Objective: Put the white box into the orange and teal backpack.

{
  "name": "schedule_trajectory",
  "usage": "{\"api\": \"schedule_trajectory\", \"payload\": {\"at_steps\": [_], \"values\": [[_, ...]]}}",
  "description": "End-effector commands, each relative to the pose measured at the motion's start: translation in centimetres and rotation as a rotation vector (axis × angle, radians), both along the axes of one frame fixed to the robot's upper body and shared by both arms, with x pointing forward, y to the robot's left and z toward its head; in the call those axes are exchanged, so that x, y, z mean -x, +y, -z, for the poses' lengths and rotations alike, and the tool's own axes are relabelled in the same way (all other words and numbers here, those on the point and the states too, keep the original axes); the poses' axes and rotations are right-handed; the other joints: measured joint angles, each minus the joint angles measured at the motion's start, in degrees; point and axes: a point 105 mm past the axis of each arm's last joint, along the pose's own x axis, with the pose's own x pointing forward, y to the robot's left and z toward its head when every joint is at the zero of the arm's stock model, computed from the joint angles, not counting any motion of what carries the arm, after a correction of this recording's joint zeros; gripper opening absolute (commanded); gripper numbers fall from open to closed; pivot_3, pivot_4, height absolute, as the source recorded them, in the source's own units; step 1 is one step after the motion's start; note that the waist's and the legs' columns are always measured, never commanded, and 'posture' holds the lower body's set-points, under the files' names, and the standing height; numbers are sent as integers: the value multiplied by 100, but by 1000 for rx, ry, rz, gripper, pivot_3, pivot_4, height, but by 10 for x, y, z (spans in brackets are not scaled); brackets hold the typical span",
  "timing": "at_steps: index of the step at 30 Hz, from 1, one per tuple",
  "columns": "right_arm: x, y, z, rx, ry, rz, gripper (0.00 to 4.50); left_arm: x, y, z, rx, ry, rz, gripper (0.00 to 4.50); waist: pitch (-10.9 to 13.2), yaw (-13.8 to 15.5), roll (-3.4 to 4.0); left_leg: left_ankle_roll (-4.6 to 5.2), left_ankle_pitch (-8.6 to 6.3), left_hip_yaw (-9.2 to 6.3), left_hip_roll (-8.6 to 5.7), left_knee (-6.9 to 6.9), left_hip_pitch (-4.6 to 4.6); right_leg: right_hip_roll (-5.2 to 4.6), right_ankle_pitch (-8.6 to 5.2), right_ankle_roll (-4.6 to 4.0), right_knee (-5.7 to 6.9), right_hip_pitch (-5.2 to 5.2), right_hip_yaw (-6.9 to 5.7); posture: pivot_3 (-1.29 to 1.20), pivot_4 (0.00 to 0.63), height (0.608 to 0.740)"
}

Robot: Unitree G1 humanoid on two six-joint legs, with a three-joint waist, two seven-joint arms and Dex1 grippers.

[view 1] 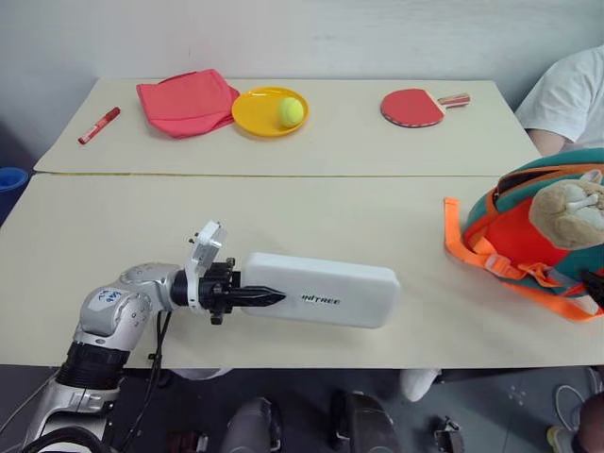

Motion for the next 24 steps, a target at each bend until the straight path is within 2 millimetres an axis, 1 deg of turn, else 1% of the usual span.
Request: {"api": "schedule_trajectory", "payload": {"at_steps": [1,2,3,7,11,14,16,20,21,23,24], "values": [[-15,29,2,-9,56,-159,4085,-2,4,-12,33,-62,-30,1260,0,18,0,-5,2,-2,2,1,-2,4,-1,-1,0,0,-2,0,150,740],[-19,35,3,-13,61,-186,3892,-2,4,-13,42,-63,-39,1260,0,24,0,-5,2,-3,2,1,-4,5,-1,-1,0,0,-5,0,150,740],[-22,42,3,-18,65,-212,3604,-3,6,-14,51,-64,-50,1260,0,20,0,-6,2,-3,2,5,-6,6,-1,0,0,0,-7,0,150,740],[-35,65,-1,-14,37,-282,2221,-7,13,-18,83,-61,-103,1260,0,13,0,1,-1,-1,1,32,-14,6,5,9,6,2,-5,0,150,740],[-48,90,-5,-3,-22,-336,832,-3,25,-14,60,-50,-133,1260,0,-19,-1,0,-8,1,6,43,-13,8,7,12,15,1,0,0,150,740],[-55,104,-8,-10,-62,-362,13,-4,33,-12,50,-44,-162,1260,1,-6,-1,-10,-11,0,12,42,-14,15,3,6,17,-3,0,0,150,740],[-60,120,-10,-12,-87,-398,13,-8,39,-11,45,-44,-198,1260,1,-7,-1,-11,-11,0,13,45,-16,18,3,6,16,-3,0,0,150,740],[-66,159,-15,-1,-119,-517,13,-13,50,-10,38,-44,-243,1260,1,-9,-1,-11,-11,1,13,50,-16,16,3,6,22,-4,1,0,150,740],[-67,169,-18,3,-129,-547,13,-14,53,-9,32,-42,-250,1260,1,-17,-1,-11,-11,0,13,50,-17,16,3,6,22,-6,1,0,150,740],[-66,193,-30,-32,-170,-628,13,-11,62,-5,8,-30,-258,1260,1,-47,-1,-14,-13,4,16,50,-17,18,3,5,26,-11,6,0,150,740],[-64,208,-37,-63,-190,-681,13,-11,68,-3,-2,-23,-270,1260,1,-61,-1,-16,-14,4,18,50,-21,20,2,3,28,-15,5,0,150,740]]}}
